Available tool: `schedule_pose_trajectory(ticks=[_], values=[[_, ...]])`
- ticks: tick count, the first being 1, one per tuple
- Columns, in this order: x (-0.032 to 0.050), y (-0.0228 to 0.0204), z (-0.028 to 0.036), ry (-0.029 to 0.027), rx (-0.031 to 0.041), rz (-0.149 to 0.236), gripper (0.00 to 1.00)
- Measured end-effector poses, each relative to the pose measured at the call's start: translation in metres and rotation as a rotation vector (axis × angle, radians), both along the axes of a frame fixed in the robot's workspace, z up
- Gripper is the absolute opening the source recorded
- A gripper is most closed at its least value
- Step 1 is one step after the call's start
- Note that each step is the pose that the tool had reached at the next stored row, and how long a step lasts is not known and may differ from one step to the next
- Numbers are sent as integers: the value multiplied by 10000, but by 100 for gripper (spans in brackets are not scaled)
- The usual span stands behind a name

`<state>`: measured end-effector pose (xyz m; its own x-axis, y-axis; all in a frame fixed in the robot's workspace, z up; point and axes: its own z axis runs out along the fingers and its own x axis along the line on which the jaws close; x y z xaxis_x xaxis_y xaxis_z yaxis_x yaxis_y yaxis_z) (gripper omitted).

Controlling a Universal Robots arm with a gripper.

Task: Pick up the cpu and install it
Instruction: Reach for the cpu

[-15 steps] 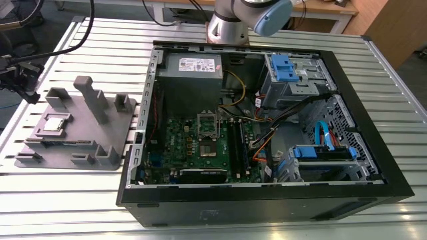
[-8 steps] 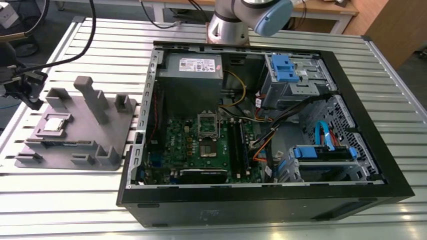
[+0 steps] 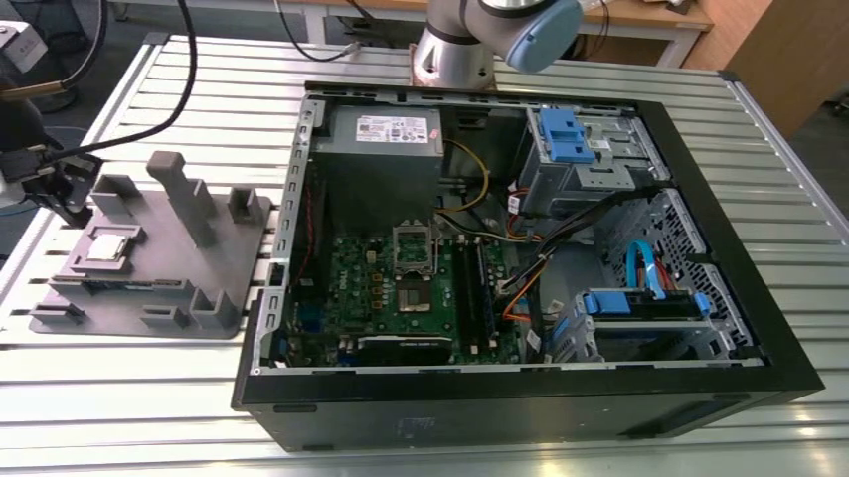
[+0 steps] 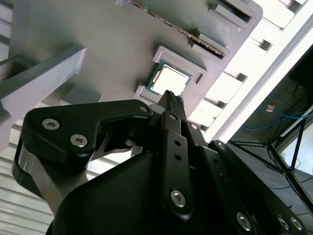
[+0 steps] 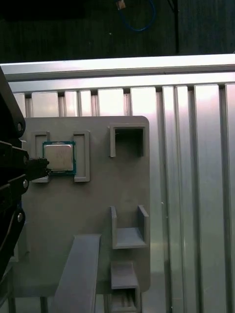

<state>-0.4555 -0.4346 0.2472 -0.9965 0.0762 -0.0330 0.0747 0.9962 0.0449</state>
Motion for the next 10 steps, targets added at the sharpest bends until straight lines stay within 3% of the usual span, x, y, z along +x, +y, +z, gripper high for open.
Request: schedule_pose_trajectory(ticks=[8, 10], values=[[7, 0, -144, 55, 1, 0, 11], [8, 0, -156, 60, 0, 0, 11]])
